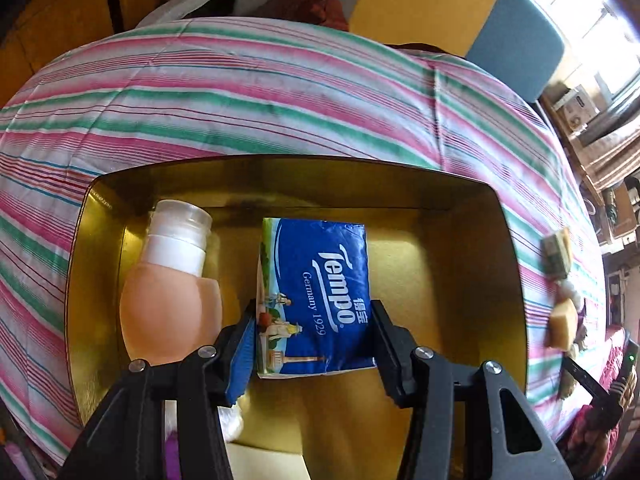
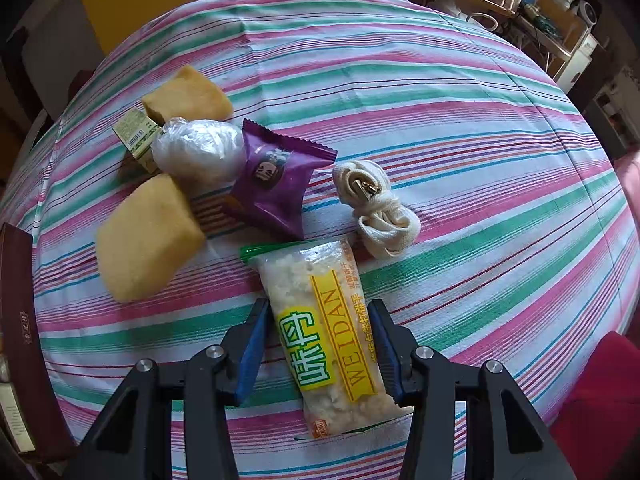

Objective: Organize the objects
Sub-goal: 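Carry the Tempo pack into the gold tray with left while right grasps the WEIDAN bag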

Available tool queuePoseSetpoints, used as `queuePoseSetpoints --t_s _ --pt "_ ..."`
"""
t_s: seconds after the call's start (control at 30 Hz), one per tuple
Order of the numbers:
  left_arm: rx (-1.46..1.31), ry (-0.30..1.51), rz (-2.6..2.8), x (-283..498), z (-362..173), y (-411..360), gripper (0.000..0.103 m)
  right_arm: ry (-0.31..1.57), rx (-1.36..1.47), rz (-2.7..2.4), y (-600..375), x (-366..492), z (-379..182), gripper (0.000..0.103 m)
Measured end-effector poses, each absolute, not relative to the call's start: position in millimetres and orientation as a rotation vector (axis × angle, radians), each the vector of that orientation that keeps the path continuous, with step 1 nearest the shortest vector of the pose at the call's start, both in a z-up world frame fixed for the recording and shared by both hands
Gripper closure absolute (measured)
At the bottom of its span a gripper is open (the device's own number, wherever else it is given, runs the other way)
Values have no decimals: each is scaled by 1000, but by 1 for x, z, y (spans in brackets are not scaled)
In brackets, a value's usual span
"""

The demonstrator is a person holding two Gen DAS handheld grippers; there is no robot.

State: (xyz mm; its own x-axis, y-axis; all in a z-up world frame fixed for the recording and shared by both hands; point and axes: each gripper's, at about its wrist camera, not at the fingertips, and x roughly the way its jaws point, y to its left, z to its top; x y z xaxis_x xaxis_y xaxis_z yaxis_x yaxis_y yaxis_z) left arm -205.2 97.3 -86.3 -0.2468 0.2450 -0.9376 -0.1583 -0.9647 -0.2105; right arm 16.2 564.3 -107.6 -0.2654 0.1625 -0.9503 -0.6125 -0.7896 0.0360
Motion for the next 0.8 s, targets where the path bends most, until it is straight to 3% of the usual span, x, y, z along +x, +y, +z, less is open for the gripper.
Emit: queuePoseSetpoints --t_s 0.37,0.67,0.8 --pt "-1741 -58 2311 -215 -92 108 50 543 -1505 2088 575 22 -103 52" --pt "-1691 -59 2357 -207 -72 100 49 534 -1506 2089 583 27 -98 53" --pt "-1542 -31 2441 -184 -44 94 49 524 -1508 2090 588 31 -95 54"
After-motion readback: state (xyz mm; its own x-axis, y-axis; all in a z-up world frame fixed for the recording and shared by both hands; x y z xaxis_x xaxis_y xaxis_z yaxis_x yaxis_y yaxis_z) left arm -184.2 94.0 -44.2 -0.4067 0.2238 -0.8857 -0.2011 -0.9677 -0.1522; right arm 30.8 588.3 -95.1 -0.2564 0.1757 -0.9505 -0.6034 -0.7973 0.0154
